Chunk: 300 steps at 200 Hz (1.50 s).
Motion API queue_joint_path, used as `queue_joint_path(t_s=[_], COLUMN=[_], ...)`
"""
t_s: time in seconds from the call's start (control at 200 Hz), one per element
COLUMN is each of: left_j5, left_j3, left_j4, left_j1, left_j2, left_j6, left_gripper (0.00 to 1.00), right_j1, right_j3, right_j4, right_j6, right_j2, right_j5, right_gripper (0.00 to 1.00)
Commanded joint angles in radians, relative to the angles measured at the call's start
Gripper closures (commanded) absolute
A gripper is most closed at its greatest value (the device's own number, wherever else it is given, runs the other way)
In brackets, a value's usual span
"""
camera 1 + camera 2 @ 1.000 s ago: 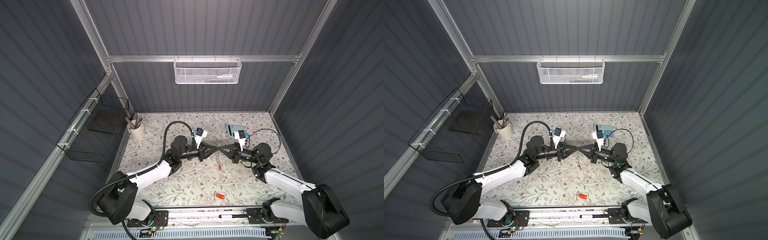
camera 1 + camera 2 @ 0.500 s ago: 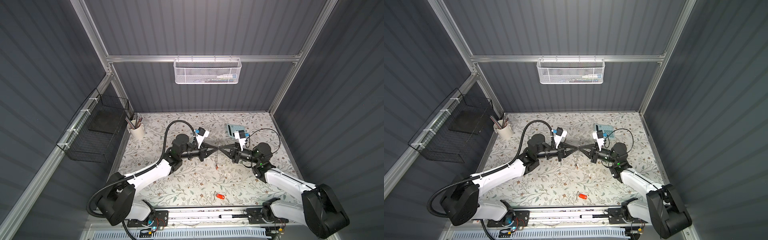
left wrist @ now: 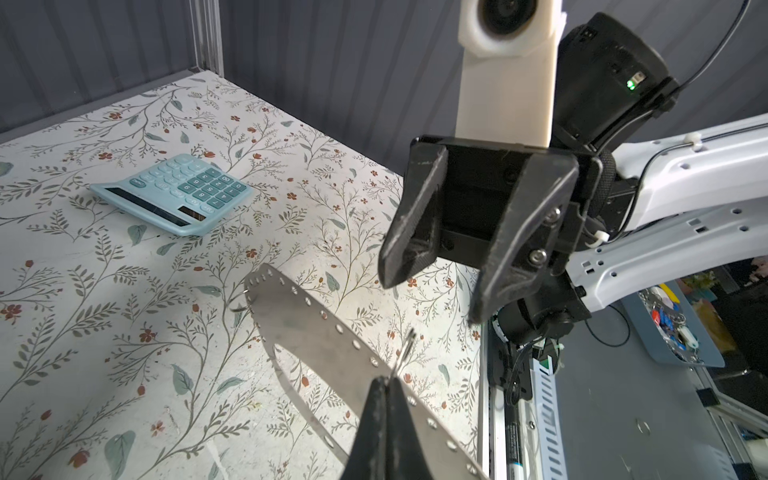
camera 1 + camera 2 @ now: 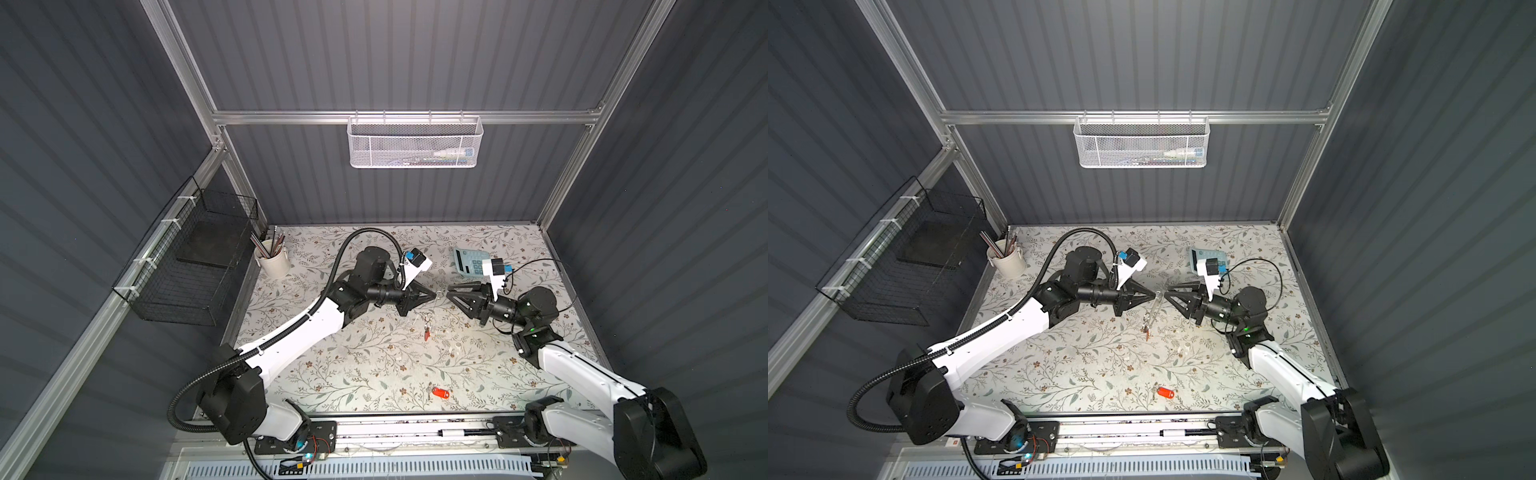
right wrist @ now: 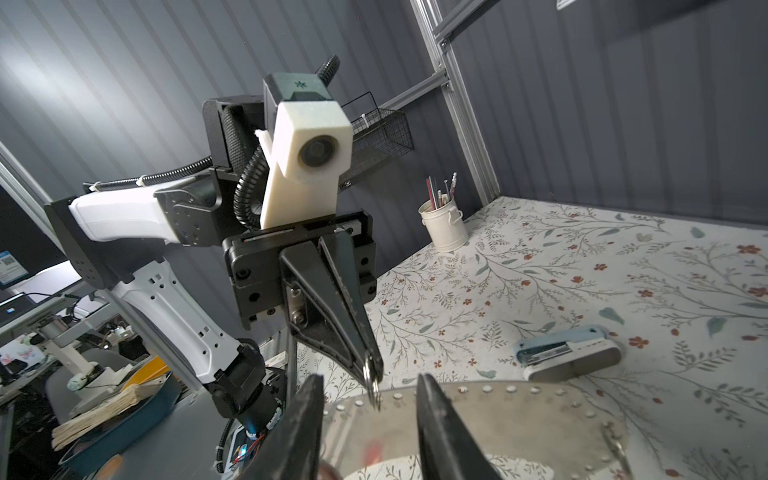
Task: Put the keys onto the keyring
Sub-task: 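Raise the left gripper, tilting the plate over the right gripper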
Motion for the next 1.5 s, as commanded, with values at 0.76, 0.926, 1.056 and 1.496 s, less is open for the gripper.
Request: queue_joint_path(t_s=[0.76, 0.926, 1.056, 1.496], left_j5=[0.061, 0.08, 0.083, 0.048], left_j3=[0.256, 0.255, 0.254, 0.235], left_j4=[-0.333, -0.325, -0.328, -0.33], left_j1=[0.001, 0.001, 0.002, 0.004], left_j2=[0.095, 0.093, 0.098, 0.081], left_j6=[0.187, 0.183, 0.182, 0.175], left_gripper=[1.0, 1.0, 1.0, 1.0], right_j1=[0.064, 0.067, 0.069, 0.058], right_j3=[0.028, 0.03, 0.033, 0.008], right_j4=[-0.131, -0.131, -0.125, -0.139], right_j6=[-0.11, -0.11, -0.102, -0.106], right_j2=[0.008, 0.046, 0.053, 0.022], right_j5=[-0.042, -0.047, -0.043, -0.01], right_gripper=[0.74, 0.86, 0.96, 0.78])
